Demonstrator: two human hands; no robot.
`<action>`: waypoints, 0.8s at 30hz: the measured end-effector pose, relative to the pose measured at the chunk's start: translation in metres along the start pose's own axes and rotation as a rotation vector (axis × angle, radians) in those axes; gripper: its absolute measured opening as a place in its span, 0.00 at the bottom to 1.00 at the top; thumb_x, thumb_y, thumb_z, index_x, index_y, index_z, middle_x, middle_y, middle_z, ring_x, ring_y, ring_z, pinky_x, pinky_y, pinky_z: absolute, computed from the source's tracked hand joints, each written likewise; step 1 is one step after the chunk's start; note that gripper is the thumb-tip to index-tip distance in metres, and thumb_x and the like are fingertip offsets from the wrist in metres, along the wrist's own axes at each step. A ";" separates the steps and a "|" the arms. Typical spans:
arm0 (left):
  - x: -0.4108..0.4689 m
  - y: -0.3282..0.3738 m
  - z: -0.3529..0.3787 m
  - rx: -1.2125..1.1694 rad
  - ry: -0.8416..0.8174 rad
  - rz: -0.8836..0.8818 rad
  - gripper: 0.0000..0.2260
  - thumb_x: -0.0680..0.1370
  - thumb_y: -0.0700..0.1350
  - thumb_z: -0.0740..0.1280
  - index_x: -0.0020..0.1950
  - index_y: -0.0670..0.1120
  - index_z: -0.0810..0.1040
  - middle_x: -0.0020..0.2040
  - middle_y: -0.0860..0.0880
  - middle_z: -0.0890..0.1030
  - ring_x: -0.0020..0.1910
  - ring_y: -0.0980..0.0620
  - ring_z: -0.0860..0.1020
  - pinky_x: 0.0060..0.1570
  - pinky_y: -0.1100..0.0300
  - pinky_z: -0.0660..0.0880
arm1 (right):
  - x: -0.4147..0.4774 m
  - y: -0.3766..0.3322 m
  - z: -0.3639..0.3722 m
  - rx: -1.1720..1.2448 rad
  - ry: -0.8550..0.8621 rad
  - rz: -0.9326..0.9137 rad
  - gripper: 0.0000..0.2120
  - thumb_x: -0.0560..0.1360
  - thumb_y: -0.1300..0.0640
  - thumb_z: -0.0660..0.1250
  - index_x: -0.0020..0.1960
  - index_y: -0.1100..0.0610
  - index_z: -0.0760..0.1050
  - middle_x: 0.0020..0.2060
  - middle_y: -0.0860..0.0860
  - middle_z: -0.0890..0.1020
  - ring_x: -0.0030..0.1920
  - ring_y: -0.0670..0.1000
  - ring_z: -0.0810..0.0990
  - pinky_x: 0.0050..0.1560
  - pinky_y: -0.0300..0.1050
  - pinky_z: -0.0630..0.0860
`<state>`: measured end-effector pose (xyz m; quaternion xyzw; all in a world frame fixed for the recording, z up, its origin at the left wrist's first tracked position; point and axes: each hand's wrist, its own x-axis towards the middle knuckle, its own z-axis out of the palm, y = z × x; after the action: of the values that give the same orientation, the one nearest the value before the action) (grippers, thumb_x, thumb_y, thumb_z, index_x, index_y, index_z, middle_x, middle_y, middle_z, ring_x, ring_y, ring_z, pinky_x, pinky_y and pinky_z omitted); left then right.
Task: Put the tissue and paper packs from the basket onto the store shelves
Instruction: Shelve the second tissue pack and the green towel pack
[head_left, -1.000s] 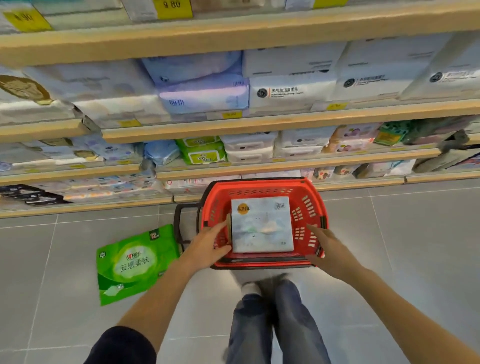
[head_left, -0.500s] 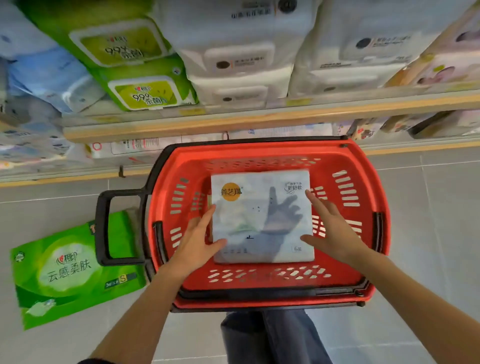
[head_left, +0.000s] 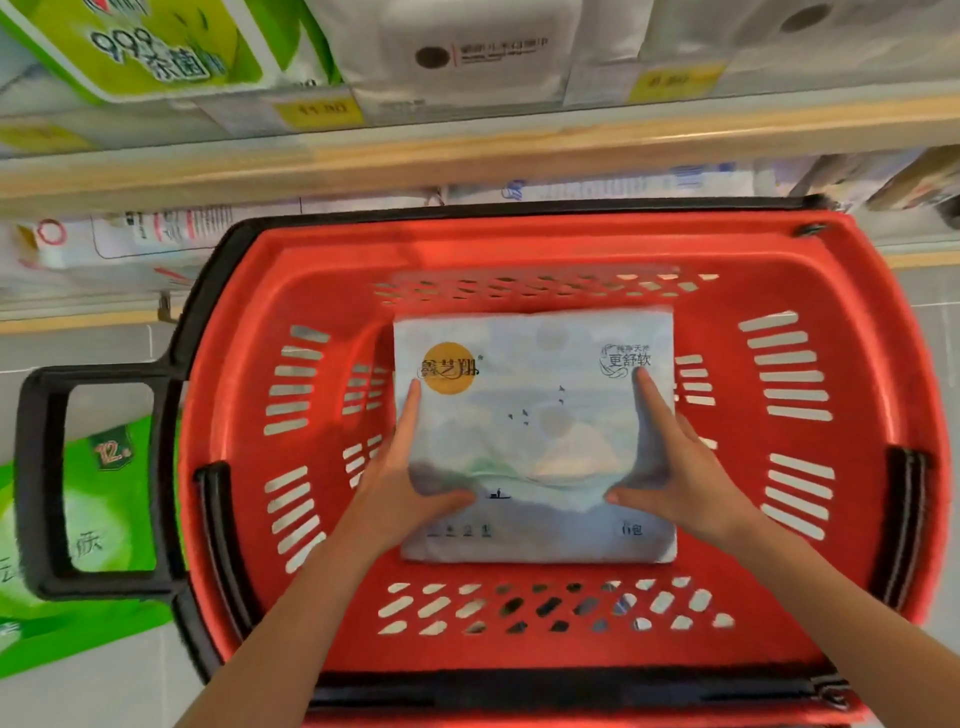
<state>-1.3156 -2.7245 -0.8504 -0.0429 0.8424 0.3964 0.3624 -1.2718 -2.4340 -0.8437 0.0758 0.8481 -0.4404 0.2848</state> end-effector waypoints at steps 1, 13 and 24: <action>0.001 0.000 0.000 0.002 0.014 0.004 0.57 0.60 0.49 0.80 0.71 0.67 0.39 0.62 0.66 0.62 0.60 0.62 0.66 0.55 0.66 0.65 | 0.000 0.001 0.001 0.008 0.005 0.004 0.56 0.62 0.62 0.78 0.74 0.47 0.41 0.74 0.43 0.48 0.56 0.17 0.56 0.51 0.16 0.61; -0.017 0.018 -0.016 0.009 0.026 -0.034 0.57 0.59 0.48 0.80 0.66 0.76 0.39 0.70 0.51 0.70 0.67 0.48 0.70 0.61 0.55 0.70 | -0.015 -0.017 -0.011 -0.014 0.038 0.008 0.58 0.61 0.60 0.78 0.73 0.41 0.38 0.71 0.34 0.49 0.66 0.43 0.63 0.58 0.37 0.65; -0.088 0.081 -0.072 0.017 0.054 0.154 0.54 0.63 0.49 0.79 0.73 0.64 0.41 0.70 0.62 0.56 0.69 0.65 0.54 0.62 0.72 0.59 | -0.072 -0.096 -0.055 0.013 0.122 -0.116 0.57 0.60 0.54 0.78 0.71 0.34 0.40 0.68 0.30 0.55 0.69 0.50 0.63 0.65 0.54 0.69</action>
<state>-1.3219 -2.7383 -0.7117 0.0141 0.8559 0.4148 0.3084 -1.2717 -2.4397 -0.7119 0.0552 0.8639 -0.4562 0.2062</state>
